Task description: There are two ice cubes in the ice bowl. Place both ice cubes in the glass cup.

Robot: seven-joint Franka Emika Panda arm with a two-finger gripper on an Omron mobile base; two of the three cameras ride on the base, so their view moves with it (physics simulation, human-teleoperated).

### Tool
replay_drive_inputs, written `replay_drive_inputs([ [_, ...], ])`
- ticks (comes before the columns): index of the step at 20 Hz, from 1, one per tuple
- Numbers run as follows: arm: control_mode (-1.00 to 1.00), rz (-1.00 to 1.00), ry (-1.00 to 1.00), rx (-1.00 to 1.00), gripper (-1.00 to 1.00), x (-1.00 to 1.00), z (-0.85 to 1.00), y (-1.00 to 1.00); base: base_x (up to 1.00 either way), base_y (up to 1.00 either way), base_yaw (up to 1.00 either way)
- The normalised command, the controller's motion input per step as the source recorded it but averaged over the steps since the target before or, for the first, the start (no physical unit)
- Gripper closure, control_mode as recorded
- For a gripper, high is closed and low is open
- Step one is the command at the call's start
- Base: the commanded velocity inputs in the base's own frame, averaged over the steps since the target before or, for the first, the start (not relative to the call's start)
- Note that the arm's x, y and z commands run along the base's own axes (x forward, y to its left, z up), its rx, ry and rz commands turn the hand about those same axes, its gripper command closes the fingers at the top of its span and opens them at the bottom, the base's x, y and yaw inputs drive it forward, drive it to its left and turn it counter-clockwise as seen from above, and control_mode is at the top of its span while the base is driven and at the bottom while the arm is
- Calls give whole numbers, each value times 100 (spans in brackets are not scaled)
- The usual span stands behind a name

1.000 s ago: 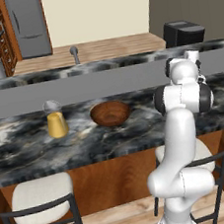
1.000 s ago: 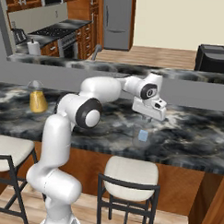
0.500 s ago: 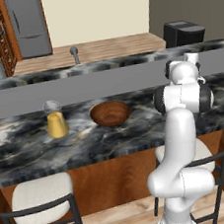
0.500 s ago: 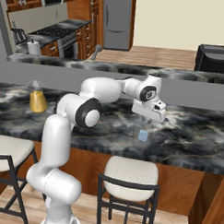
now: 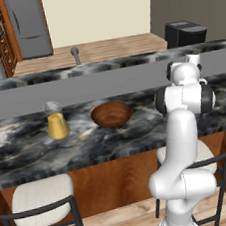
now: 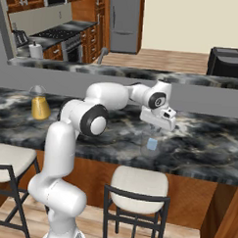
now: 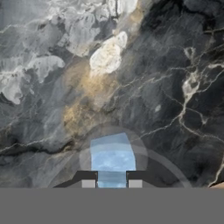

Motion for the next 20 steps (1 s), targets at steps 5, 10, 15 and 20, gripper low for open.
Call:
replay_drive_inputs([
  [5, -100, 0, 0, 0, 100, 0, -7, 0, 0, 0, 0],
  [10, -100, 0, 0, 0, 100, 0, -1, 0, 0, 0, 0],
  [15, -100, 0, 0, 0, 100, 0, 0, 0, 0, 0, 0],
  [20, -100, 0, 0, 0, 100, -13, 0, 0, 0, 0, 0],
])
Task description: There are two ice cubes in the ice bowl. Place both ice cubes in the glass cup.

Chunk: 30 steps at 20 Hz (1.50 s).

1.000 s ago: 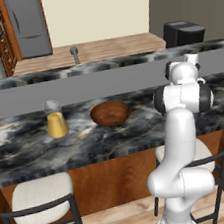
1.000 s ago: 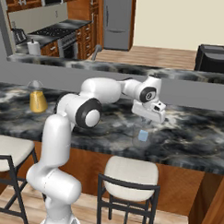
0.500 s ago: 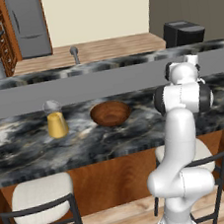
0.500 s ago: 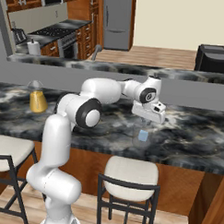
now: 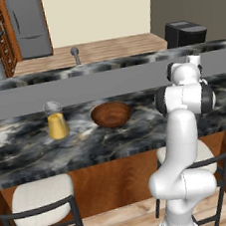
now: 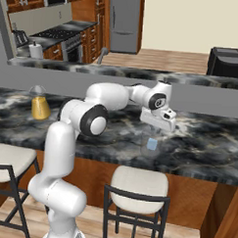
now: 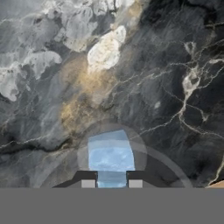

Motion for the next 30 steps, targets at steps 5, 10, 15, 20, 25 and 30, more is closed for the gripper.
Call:
replay_drive_inputs([
  [5, -100, 0, 0, 0, 100, -35, 0, 0, 0, 0, 0],
  [10, -100, 0, 0, 0, 100, -8, 0, 0, 0, 0, 0],
  [15, -100, 0, -1, 0, 100, 8, 0, 0, 0, 0, 0],
  [20, -100, 0, 0, 0, 100, 13, 0, 0, 0, 0, 0],
  [25, -100, 0, 0, 0, 100, 2, 0, 0, 0, 0, 0],
  [30, -100, 0, 0, 0, -100, 0, 0, 0, 0, 0, 0],
])
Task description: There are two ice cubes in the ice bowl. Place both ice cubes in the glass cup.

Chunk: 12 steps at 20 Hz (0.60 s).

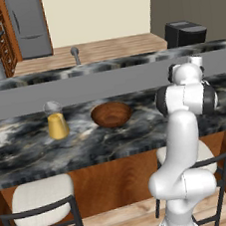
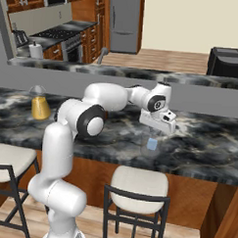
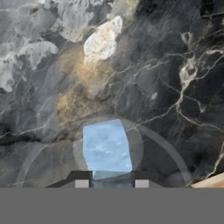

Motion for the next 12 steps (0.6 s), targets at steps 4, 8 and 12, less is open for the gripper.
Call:
replay_drive_inputs([
  [4, -100, 0, 0, 0, -100, 0, 8, 0, 0, 0, 0],
  [8, -100, 0, -14, 0, -100, 0, 62, 0, 0, 0, 0],
  [12, -100, 0, -21, 0, -100, -7, 91, 0, 0, 0, 0],
])
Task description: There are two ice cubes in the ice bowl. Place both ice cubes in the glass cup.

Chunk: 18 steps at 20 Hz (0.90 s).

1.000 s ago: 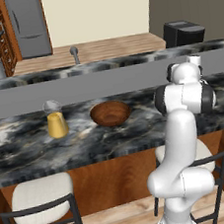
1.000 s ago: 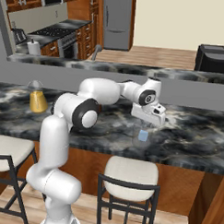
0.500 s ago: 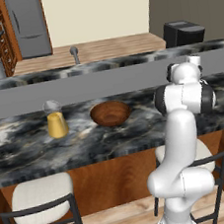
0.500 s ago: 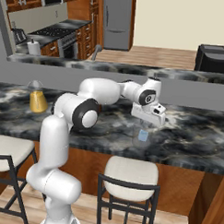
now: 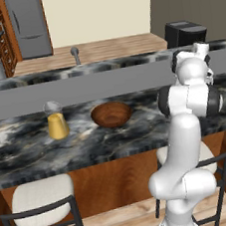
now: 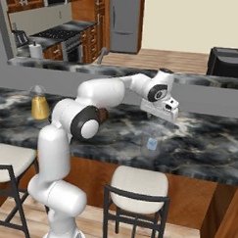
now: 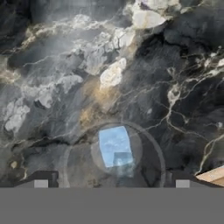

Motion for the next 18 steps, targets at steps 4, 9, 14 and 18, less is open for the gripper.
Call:
replay_drive_inputs([
  [4, -100, 0, -20, 0, -100, -82, 58, 28, 0, 0, 0],
  [9, -100, 3, -14, -1, -100, -100, -9, 97, 0, 0, 0],
  [14, -100, 2, -6, -1, -100, -100, -61, 100, 0, 0, 0],
  [18, -100, 1, -7, 0, -100, -100, -70, 100, 0, 0, 0],
])
